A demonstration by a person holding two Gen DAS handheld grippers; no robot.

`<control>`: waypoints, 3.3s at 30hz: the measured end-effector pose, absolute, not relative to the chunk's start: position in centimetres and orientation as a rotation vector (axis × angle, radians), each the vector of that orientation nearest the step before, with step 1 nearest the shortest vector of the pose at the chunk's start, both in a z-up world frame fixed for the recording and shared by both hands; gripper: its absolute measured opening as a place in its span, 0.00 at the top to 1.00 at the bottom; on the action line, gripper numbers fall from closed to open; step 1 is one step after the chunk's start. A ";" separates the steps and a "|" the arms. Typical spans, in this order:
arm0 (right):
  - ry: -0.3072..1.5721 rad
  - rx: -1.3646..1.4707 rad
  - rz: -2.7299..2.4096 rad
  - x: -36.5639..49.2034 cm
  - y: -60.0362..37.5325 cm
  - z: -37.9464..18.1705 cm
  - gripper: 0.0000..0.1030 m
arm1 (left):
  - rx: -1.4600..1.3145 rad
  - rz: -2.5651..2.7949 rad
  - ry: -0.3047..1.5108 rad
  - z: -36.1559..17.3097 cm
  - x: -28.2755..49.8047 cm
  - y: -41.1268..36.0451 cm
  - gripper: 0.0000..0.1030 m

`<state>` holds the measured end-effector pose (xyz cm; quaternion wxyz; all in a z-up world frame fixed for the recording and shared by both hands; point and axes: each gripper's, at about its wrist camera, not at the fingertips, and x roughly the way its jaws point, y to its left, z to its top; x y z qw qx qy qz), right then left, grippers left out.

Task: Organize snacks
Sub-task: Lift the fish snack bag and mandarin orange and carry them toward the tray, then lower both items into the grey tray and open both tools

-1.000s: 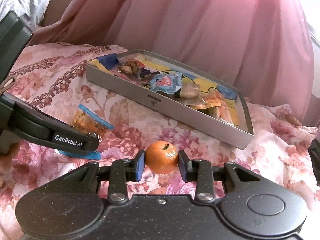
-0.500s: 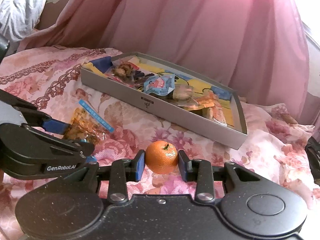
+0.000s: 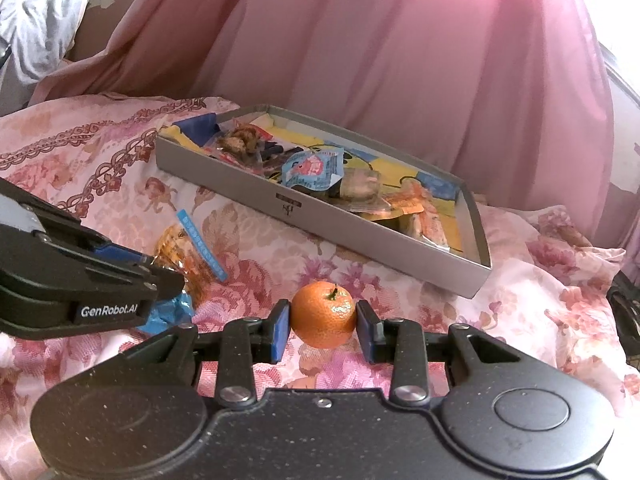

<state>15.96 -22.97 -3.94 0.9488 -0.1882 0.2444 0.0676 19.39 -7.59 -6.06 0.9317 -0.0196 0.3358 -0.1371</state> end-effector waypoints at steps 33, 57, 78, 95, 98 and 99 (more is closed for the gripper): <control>0.409 -0.299 0.095 16.5 -24.9 -2.2 0.64 | -0.154 -0.341 0.623 -3.6 18.3 -7.7 0.76; 0.317 -0.174 0.062 25.3 -27.2 -2.6 0.64 | -0.241 -0.299 0.606 0.8 32.0 -9.4 0.75; 0.306 -0.166 0.037 25.5 -27.0 -2.2 0.47 | -0.127 -0.180 0.624 0.0 31.8 -9.4 0.30; 0.243 -0.098 0.005 23.2 -28.6 0.9 0.20 | -0.070 -0.082 0.561 2.3 30.2 -8.7 0.01; 0.238 -0.083 0.002 22.9 -28.9 1.2 0.15 | -0.053 -0.073 0.548 2.6 29.9 -8.9 0.01; 0.236 -0.077 0.001 22.8 -29.0 1.3 0.12 | -0.051 -0.070 0.543 2.7 29.8 -8.9 0.01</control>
